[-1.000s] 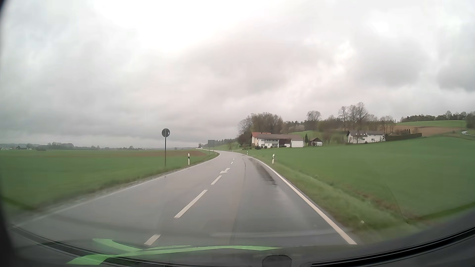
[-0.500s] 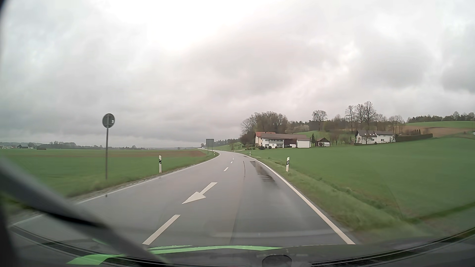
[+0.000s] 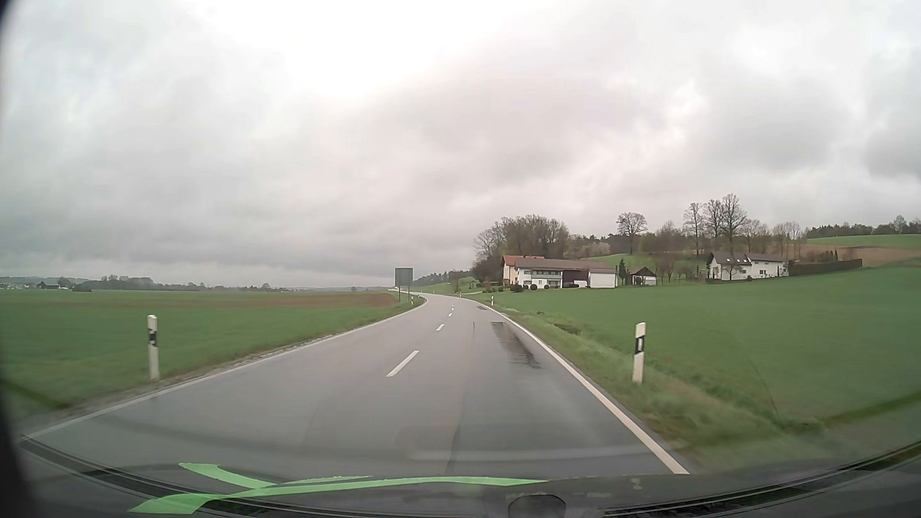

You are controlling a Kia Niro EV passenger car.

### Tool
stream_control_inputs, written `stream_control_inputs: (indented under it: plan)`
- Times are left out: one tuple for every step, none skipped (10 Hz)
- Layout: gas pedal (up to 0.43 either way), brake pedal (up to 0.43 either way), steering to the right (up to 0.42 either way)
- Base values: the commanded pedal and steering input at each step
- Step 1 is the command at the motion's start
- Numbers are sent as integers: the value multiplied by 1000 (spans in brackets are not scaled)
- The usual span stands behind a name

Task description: Follow the waypoints while adhering to traffic rules and regulations

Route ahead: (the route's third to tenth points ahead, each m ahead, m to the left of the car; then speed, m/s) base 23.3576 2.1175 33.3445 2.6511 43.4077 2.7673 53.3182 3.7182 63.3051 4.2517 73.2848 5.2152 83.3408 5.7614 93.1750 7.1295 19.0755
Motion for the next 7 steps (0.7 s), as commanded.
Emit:
stream_control_inputs:
  plan:
    - [87,0,-13]
    - [98,0,-13]
    - [110,0,-13]
    - [118,0,-13]
    - [130,0,-13]
    - [130,0,-13]
    - [130,0,-12]
